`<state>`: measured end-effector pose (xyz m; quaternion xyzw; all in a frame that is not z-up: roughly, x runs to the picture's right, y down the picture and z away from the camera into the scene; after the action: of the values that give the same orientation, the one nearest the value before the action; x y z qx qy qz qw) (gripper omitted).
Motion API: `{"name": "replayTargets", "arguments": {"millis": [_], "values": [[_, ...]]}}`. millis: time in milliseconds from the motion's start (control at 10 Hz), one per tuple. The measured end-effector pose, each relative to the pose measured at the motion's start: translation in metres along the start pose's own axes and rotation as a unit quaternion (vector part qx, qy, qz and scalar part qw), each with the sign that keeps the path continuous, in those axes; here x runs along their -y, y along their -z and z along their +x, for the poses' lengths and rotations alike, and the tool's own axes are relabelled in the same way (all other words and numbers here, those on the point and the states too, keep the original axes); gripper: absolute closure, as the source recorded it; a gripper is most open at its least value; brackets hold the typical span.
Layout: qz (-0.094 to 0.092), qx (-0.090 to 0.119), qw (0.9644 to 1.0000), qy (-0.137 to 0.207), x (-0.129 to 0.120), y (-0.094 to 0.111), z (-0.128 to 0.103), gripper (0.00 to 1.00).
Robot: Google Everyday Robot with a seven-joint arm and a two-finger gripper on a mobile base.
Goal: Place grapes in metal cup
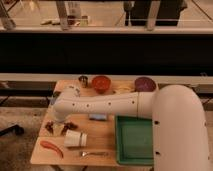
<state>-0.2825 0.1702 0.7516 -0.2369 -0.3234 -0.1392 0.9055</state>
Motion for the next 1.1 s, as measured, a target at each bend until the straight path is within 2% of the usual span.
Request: {"name": "replayTargets", "arguments": {"millis": [400, 900, 1100], "values": [[-0.011, 0.019, 0.9997, 0.01, 0.009, -0.032, 0.003, 0.2], [-0.02, 0.03, 0.9993, 0.006, 0.017, -0.067, 0.028, 0.2], [-0.022, 0.032, 0.9992, -0.003, 0.017, -0.071, 0.039, 0.2]]}}
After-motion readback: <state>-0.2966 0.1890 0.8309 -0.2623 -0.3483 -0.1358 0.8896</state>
